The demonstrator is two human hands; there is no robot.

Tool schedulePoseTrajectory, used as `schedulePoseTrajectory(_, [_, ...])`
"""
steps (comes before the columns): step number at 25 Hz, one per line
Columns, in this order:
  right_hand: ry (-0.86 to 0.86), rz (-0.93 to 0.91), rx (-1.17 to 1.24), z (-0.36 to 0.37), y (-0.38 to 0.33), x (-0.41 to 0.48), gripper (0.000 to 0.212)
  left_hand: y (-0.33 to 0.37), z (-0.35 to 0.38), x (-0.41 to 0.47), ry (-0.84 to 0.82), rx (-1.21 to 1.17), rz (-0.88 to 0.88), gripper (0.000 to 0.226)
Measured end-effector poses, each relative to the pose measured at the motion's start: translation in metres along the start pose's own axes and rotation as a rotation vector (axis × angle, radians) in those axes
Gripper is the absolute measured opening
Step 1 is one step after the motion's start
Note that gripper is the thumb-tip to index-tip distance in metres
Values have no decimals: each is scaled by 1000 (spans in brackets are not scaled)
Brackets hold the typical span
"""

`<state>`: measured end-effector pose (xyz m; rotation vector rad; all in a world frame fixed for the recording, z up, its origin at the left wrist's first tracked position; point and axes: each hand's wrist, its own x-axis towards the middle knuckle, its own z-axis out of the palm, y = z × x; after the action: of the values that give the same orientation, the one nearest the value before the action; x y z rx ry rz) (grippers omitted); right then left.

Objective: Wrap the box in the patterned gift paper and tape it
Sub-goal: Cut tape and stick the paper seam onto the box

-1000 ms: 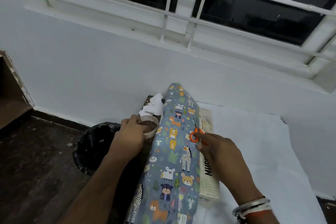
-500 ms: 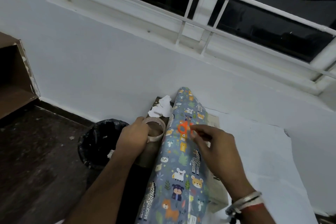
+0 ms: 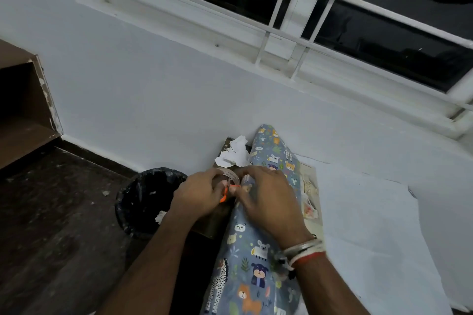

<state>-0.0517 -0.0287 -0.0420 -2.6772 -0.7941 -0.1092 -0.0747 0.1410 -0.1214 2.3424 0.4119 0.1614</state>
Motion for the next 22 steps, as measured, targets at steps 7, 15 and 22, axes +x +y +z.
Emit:
schedulePoseTrajectory(7, [-145,231,-45,9,7,-37,63,1,16,8,44,129,-14,37])
schedulePoseTrajectory(15, [117,136,323,-19,49,-72,58,10,16,-2,117,91,-42,44])
schedulePoseTrajectory(22, [360,661,149,-47,226,-189,73,88,24,-79,314,80,421,48])
